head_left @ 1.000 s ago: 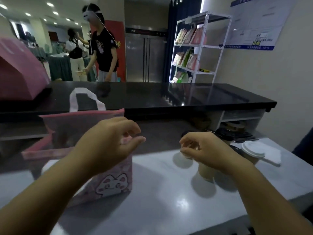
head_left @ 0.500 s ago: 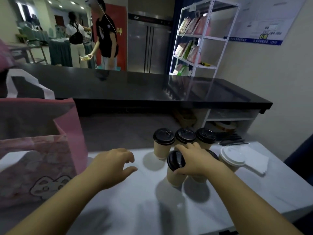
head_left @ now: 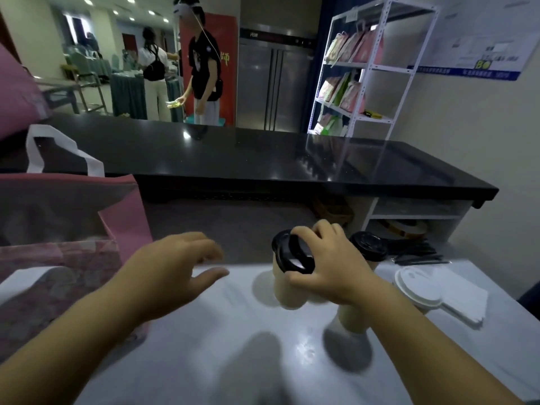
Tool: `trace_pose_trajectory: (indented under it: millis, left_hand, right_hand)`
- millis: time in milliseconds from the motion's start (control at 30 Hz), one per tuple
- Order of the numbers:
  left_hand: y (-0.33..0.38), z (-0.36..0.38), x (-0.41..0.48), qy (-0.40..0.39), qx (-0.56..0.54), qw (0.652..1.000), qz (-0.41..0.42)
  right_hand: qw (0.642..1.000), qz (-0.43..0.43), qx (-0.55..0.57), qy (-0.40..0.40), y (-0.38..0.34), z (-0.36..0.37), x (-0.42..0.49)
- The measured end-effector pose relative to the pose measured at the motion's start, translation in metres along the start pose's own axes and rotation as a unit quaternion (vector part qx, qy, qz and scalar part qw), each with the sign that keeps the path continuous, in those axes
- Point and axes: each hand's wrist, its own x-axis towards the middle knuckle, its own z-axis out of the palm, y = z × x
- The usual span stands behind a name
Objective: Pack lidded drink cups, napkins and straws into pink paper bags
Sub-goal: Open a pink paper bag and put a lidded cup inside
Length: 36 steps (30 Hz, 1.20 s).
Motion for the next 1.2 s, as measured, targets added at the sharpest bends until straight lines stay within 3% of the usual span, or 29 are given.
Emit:
trace_pose_trajectory:
  millis: [300, 567, 733, 900, 1200]
  left_hand:
    - [-0.064, -0.107, -0.023, 0.101, 0.020, 0.995, 0.003]
    - [-0.173, -0.142, -0.071, 0.098, 0.028, 0.991, -0.089]
    - [-0.226, -0.138, -0.089, 0.013, 0.038, 0.992, -0.117]
    - [-0.258, -0.130, -0.095, -0.094, 0.058, 0.988, -0.112]
    - [-0.284, -0.141, -0.112, -0.132, 0.029, 0.987, -0.081]
  right_hand:
    - [0.968, -0.105, 0.173, 0.152, -0.096, -0.066, 0.060]
    - [0.944, -0.179, 0.230, 0.155, -0.208, -0.055, 0.124]
    - [0.953, -0.203, 0.206, 0.094, -0.257, -0.026, 0.153]
    - [0.972, -0.215, 0.095, -0.023, -0.278, 0.001, 0.168]
    - [0.944, -0.256, -0.063, -0.197, -0.296, 0.010, 0.172]
